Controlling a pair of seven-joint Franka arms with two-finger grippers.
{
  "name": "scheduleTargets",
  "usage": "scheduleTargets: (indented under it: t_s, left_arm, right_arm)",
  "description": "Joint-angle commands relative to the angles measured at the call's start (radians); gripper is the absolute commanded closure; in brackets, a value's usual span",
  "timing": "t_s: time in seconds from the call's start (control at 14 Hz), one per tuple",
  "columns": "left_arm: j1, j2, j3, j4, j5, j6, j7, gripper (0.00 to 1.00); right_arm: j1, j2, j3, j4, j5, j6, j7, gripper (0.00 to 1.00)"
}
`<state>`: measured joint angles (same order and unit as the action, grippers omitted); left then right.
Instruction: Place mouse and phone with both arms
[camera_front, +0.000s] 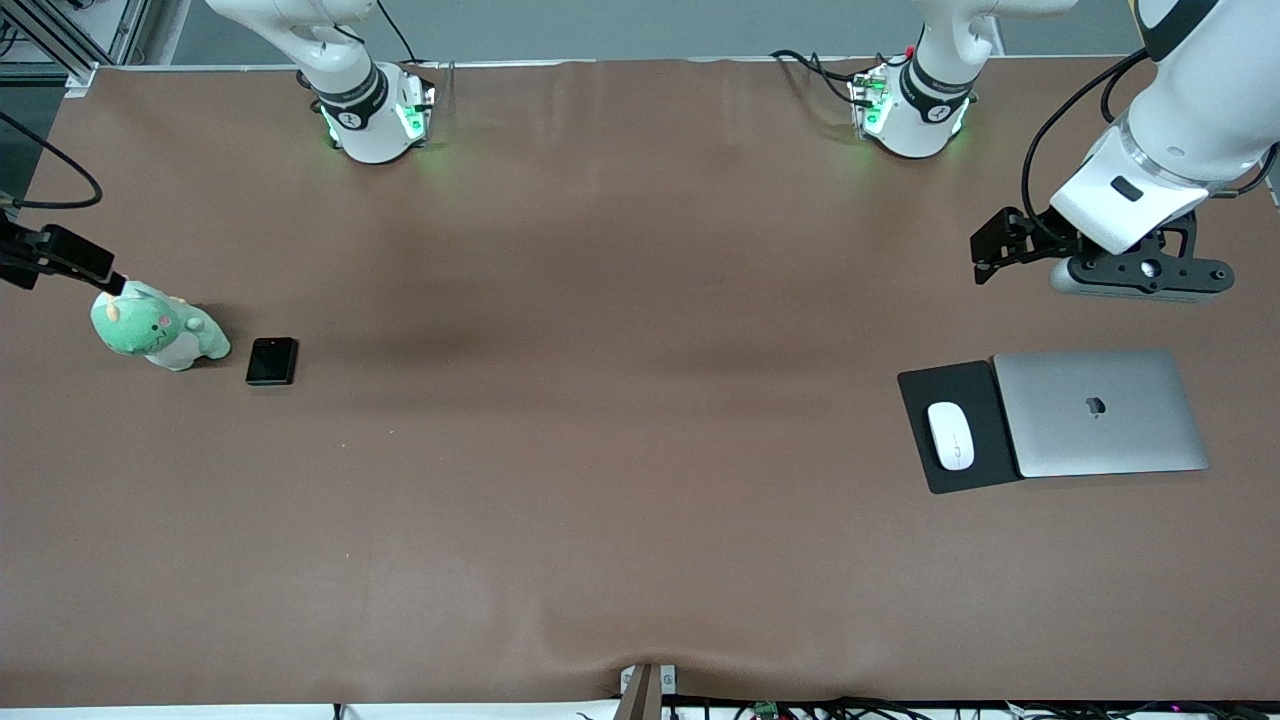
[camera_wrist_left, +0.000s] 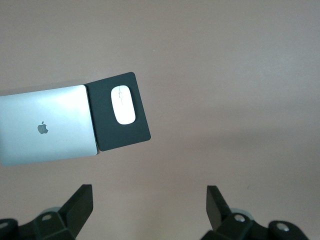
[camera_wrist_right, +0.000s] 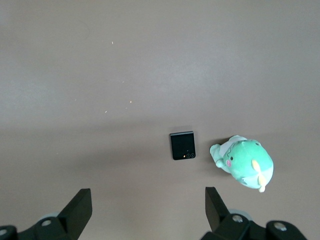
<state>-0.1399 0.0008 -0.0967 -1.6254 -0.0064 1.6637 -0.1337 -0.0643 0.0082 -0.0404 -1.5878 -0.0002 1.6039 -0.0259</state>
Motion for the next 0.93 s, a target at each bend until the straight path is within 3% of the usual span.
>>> scheduleTargets:
  t_s: [0.0, 0.29, 0.57, 0.86]
  left_arm:
    - [0.019, -0.001, 0.000, 0.006, 0.006, 0.002, 0.031, 0.00]
    - [0.019, -0.001, 0.000, 0.006, 0.006, 0.002, 0.032, 0.00]
    - [0.019, 0.001, 0.000, 0.007, 0.006, 0.002, 0.031, 0.00]
    - [0.020, 0.001, 0.000, 0.007, 0.006, 0.002, 0.032, 0.00]
  right_arm:
    - [-0.023, -0.079, 0.010, -0.095, 0.019, 0.039, -0.042, 0.00]
    - [-0.014, -0.079, 0.017, -0.069, 0.016, -0.001, -0.014, 0.00]
    - [0.000, -0.031, 0.022, 0.050, 0.002, -0.047, 0.027, 0.00]
    - [0.000, -0.025, 0.022, 0.054, 0.003, -0.053, 0.031, 0.00]
